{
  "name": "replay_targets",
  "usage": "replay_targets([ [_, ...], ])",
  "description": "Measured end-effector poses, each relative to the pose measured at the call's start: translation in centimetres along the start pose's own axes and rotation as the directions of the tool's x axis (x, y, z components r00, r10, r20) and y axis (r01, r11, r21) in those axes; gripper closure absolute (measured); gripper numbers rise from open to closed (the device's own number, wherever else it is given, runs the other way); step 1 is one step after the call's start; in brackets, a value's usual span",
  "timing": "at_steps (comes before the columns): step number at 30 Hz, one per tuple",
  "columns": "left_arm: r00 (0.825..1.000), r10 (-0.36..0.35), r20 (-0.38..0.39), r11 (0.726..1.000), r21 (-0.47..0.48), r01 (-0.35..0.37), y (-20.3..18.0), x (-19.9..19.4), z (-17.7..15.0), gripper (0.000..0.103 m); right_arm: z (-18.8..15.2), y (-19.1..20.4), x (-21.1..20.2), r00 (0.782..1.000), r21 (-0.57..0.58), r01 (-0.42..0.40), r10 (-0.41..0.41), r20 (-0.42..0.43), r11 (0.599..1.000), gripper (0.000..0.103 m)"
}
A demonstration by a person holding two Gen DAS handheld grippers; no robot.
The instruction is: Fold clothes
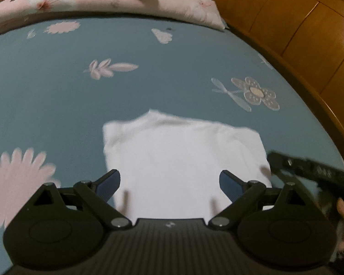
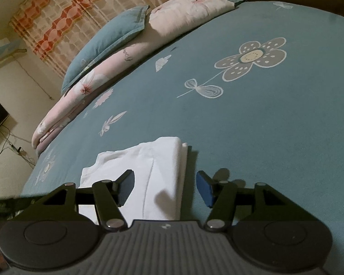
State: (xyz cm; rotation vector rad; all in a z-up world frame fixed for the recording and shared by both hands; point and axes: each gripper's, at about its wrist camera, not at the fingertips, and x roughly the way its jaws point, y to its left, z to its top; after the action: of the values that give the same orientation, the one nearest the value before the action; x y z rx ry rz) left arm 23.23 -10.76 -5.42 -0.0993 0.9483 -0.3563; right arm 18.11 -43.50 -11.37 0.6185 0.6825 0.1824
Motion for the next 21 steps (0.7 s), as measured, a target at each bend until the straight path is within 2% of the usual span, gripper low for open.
replay_targets([
  [9, 0.993, -0.111, -0.030, 0.988, -0.110, 0.107, 0.1, -1.8, -6.0, 0.010, -0.3, 0.3, 0.3, 1.000, -0.001, -0.004, 0.004, 0.008, 1.000, 0.038],
  [11, 0.993, -0.107, -0.049, 0.988, -0.117, 0.101, 0.1, -1.1, -6.8, 0.010, -0.3, -0.1, 0.4, 1.000, 0.008, 0.000, 0.000, 0.001, 1.000, 0.038],
  [15, 0.996, -0.071, -0.058, 0.991, -0.114, 0.064, -0.1, -1.0, -6.9, 0.010, -0.2, -0.6, -0.3, 1.000, 0.033, -0.012, 0.012, 0.010, 0.999, 0.038],
  [19, 0.994, -0.107, -0.002, 0.989, -0.100, 0.106, -0.8, -2.5, -6.5, 0.010, 0.0, -0.5, -1.1, 0.999, 0.026, -0.035, 0.034, 0.028, 0.999, 0.036],
  [21, 0.995, -0.103, -0.016, 0.990, -0.095, 0.101, -1.1, -1.9, -6.7, 0.010, -0.1, -0.4, -1.4, 0.999, 0.020, -0.034, 0.034, 0.028, 0.999, 0.036],
])
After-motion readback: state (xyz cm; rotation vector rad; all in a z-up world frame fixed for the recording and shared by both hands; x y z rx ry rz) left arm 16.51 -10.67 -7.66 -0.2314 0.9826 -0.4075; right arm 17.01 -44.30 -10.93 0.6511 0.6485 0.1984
